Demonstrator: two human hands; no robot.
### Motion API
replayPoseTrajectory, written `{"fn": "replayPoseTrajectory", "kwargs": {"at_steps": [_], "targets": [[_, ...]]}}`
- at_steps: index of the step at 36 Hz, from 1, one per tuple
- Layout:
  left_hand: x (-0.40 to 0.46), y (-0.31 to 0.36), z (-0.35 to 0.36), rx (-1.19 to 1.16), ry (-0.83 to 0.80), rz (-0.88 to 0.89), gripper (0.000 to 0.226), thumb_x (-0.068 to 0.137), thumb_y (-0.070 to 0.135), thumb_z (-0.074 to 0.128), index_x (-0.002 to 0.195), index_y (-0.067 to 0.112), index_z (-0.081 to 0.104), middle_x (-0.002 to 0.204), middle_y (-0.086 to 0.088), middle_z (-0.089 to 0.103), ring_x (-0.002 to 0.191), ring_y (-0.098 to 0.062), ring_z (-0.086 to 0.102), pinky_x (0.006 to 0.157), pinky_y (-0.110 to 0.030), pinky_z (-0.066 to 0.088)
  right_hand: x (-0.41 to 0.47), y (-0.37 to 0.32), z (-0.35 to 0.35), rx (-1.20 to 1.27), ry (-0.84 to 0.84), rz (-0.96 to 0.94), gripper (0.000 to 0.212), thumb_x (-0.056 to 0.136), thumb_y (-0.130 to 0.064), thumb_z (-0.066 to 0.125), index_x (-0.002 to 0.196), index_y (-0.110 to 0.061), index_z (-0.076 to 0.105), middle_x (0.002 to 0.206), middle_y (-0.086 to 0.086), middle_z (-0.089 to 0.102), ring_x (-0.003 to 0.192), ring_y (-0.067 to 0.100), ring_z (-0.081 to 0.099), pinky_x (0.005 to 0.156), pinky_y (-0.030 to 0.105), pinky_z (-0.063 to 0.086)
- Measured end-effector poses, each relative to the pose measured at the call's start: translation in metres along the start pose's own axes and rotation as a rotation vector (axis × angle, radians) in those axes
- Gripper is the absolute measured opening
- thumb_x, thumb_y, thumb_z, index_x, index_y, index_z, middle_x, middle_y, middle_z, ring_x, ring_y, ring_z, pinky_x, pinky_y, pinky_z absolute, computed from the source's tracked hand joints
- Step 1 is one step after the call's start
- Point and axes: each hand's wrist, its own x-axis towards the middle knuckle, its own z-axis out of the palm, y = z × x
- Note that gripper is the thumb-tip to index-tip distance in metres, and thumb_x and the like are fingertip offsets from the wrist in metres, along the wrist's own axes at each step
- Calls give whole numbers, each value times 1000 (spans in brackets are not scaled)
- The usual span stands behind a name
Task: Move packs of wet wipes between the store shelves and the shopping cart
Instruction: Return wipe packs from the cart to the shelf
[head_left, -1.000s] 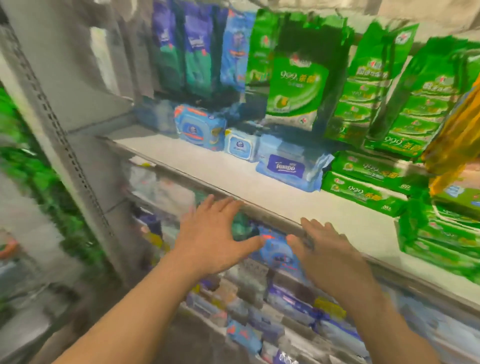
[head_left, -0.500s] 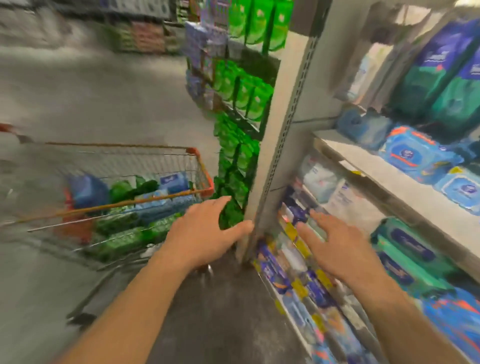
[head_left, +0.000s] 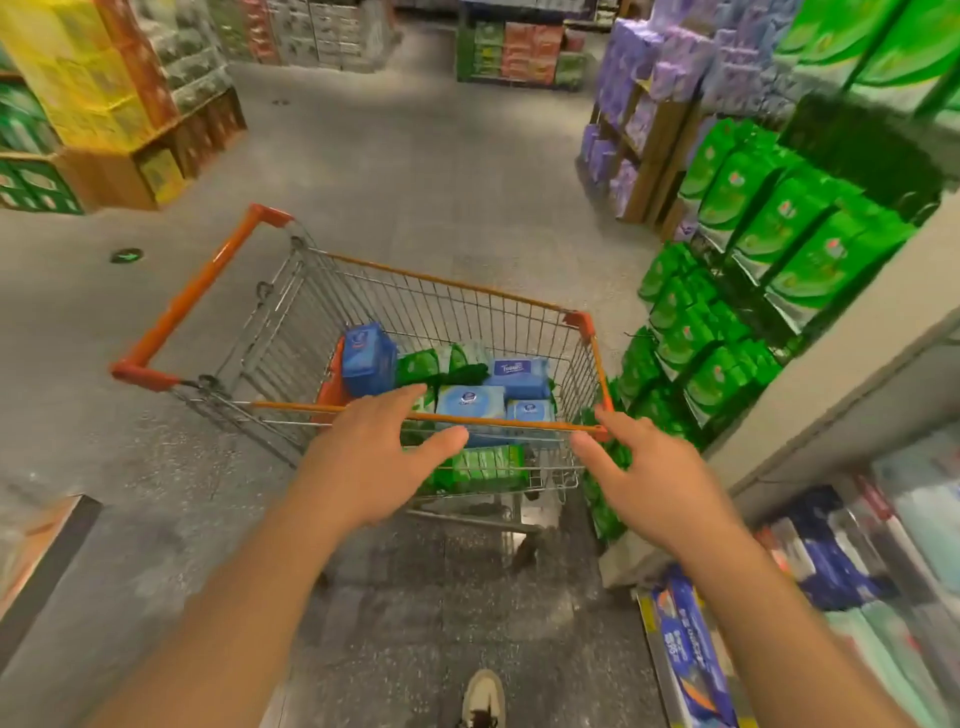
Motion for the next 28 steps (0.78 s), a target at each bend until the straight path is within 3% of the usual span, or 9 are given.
{"fn": "replayPoseTrajectory", "kwargs": {"at_steps": [2,6,8,12,14,17,21,26,28], "targets": [[21,-7,-3,10,4,-49,108,64,100,21,154,40,26,157,7,35,141,-17,37,113,-47,37,29,-8,2,14,-13,-23,75,88,-83,33,151,-43,42,156,-12,46,149,19,36,115,45,41],[58,-15,-13,-17,39,-108,109,62,102,24,152,40,31,147,3,46,133,-19,46,107,-49,43,81,-21,-2,57,-113,-68,72,91,-78,35,153,-41,38,159,-12,40,148,18,35,120,45,33],[76,-19,-15,-25,54,-139,109,61,103,25,151,41,34,140,1,51,128,-21,50,105,-49,44,105,-22,0,84,-105,-97,71,91,-78,37,152,-40,41,157,-10,45,143,20,44,115,43,41],[107,-27,-14,-6,59,-156,103,64,102,26,148,44,37,130,2,58,119,-21,53,100,-48,47,146,-22,10,87,-87,-109,71,89,-81,37,147,-42,48,143,-3,61,108,23,65,95,40,55],[119,-30,-11,-8,57,-181,105,63,102,25,148,41,37,132,1,57,120,-22,53,101,-48,46,163,-24,13,82,-90,-100,71,87,-83,35,146,-45,49,126,2,71,84,18,60,84,39,59],[138,-35,-6,-10,33,-209,107,63,102,25,150,40,34,138,0,55,124,-23,52,103,-48,45,186,-25,19,76,-98,-98,69,88,-82,35,144,-45,51,121,-2,73,72,16,55,77,37,60],[167,-48,1,-23,-3,-214,102,68,98,30,152,40,31,148,3,48,134,-21,45,108,-48,42,216,-28,31,47,-135,-90,67,88,-81,35,140,-46,55,130,-2,69,89,22,70,78,39,60],[208,-65,10,-18,-89,-220,100,69,96,32,153,41,27,150,1,45,136,-23,40,110,-48,39,250,-32,46,-53,-167,-80,61,91,-80,36,139,-49,55,143,1,60,115,22,65,85,36,57],[224,-69,11,-40,-115,-207,102,67,96,31,153,41,27,148,-2,47,135,-25,42,108,-49,40,263,-34,52,-78,-187,-55,62,90,-82,35,140,-50,53,145,2,59,116,23,65,85,35,56]]}}
